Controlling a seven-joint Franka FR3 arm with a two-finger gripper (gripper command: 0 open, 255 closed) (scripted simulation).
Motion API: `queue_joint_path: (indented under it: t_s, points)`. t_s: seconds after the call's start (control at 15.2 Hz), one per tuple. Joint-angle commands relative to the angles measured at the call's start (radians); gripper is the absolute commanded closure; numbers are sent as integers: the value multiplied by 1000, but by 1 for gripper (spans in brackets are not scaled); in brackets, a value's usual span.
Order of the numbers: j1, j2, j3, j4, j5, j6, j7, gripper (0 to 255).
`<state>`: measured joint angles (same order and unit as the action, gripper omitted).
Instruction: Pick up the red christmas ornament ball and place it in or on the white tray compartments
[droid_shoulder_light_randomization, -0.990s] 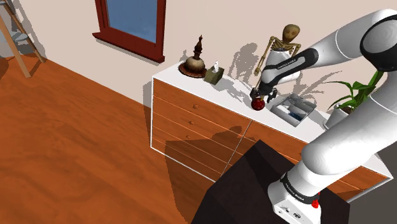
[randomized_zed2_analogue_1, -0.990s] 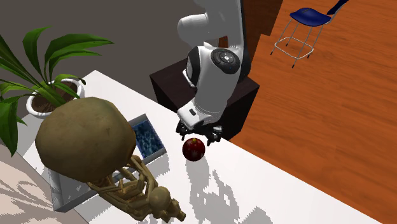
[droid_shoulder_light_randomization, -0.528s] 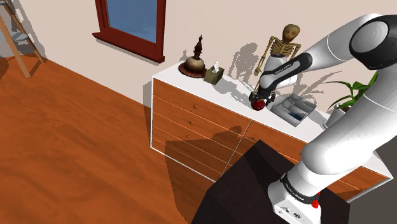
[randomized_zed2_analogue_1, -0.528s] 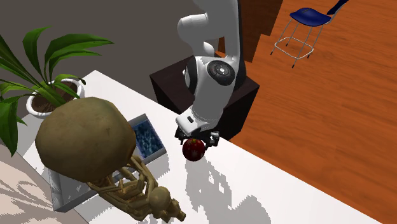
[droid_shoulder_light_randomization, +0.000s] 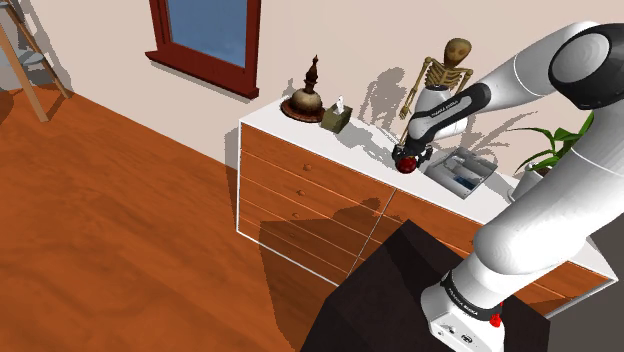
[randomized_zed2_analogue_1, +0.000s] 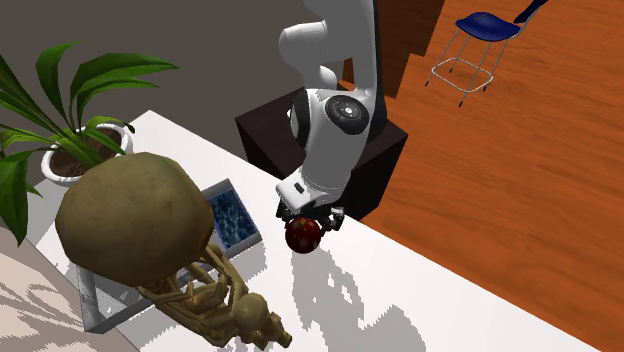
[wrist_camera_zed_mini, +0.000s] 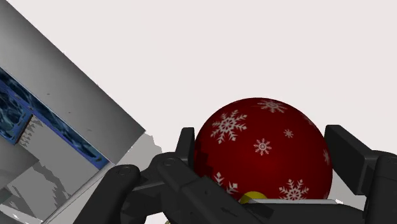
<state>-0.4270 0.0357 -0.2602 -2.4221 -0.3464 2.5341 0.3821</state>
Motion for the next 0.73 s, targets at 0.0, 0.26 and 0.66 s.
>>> queue_joint_path:
  t_s: [0.0, 0.26, 0.66]
  points:
    - [0, 0, 0, 0, 0, 0, 0, 255]
    - [0, 0, 0, 0, 0, 0, 0, 255]
    - [3, -43, 3, 12, 7, -55, -13, 255]
